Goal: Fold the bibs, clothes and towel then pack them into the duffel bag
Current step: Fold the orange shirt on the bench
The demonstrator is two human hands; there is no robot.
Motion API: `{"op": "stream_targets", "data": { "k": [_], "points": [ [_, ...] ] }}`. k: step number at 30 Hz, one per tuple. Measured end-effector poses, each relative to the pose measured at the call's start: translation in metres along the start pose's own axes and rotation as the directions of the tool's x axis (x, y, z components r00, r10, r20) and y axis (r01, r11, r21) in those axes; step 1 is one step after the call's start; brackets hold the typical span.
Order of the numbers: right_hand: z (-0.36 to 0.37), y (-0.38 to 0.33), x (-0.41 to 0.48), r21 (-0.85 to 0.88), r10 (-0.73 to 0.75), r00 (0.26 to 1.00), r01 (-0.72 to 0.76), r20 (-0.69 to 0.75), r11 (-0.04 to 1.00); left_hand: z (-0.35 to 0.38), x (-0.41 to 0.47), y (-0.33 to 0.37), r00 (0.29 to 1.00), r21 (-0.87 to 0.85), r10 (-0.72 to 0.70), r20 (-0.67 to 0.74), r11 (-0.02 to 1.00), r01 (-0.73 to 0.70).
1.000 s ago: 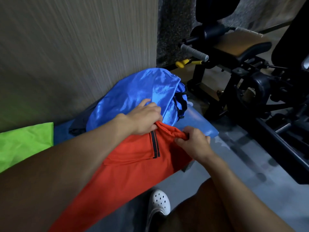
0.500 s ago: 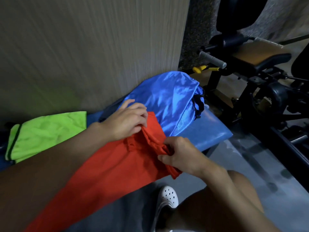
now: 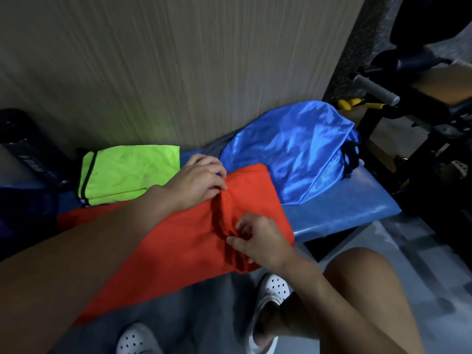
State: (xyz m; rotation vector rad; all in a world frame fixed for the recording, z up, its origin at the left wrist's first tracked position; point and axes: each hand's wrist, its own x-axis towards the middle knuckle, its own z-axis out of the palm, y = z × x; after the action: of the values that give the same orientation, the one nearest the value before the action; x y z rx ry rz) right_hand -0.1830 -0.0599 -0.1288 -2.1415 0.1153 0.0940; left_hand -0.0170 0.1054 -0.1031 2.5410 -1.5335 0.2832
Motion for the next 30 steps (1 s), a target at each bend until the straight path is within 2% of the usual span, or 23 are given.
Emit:
{"op": "stream_targets", "data": {
  "k": [3,9,11,13,15,17,19,21,27,28,29,30],
  "points": [
    [0.01,0.006,0.003,0.044,0.046,0.999,-0.047,0.027,0.998,0.007,-0.008,-0.004,1.0,-0.024,-0.011,0.01,1.0,0.011],
    [0.011,0.009,0.01,0.036,0.04,0.999,-0.041,0.029,0.998,0.012,-0.009,0.001,0.995,-0.102,-0.093,-0.016,0.991,0.091],
    [0.005,0.009,0.012,-0.083,-0.014,0.999,0.01,-0.048,0.996,0.015,-0.005,0.013,0.985,-0.167,-0.168,-0.024,0.973,0.162],
    [-0.006,0.01,0.017,-0.298,-0.097,0.968,0.024,-0.23,0.954,0.02,-0.004,0.029,0.96,-0.208,-0.28,-0.018,0.94,0.27],
    [-0.019,0.012,0.025,-0.457,-0.086,0.923,-0.104,-0.376,0.884,0.026,-0.008,0.049,0.908,-0.174,-0.418,0.015,0.894,0.414],
    [-0.034,0.013,0.037,-0.35,0.065,0.919,-0.213,-0.39,0.912,0.034,-0.017,0.068,0.851,-0.116,-0.522,0.057,0.843,0.525],
    [-0.042,0.019,0.048,-0.147,0.157,0.932,-0.214,-0.327,0.966,0.041,-0.027,0.079,0.826,-0.063,-0.553,0.105,0.826,0.561],
    [-0.042,0.024,0.054,-0.072,0.156,0.942,-0.185,-0.297,0.98,0.048,-0.035,0.081,0.812,-0.026,-0.568,0.132,0.817,0.576],
    [-0.04,0.037,0.062,-0.084,0.036,0.949,-0.066,-0.314,0.994,0.064,-0.042,0.078,0.799,0.038,-0.578,0.168,0.814,0.58],
    [-0.041,0.038,0.064,-0.172,-0.008,0.941,-0.054,-0.339,0.984,0.065,-0.039,0.077,0.798,0.038,-0.577,0.172,0.814,0.58],
    [-0.041,0.04,0.065,-0.339,-0.086,0.926,-0.047,-0.368,0.94,0.065,-0.035,0.077,0.798,0.038,-0.576,0.176,0.814,0.579],
    [-0.04,0.04,0.064,-0.522,-0.191,0.907,-0.036,-0.374,0.852,0.066,-0.032,0.076,0.8,0.039,-0.573,0.178,0.816,0.576]
  ]
}}
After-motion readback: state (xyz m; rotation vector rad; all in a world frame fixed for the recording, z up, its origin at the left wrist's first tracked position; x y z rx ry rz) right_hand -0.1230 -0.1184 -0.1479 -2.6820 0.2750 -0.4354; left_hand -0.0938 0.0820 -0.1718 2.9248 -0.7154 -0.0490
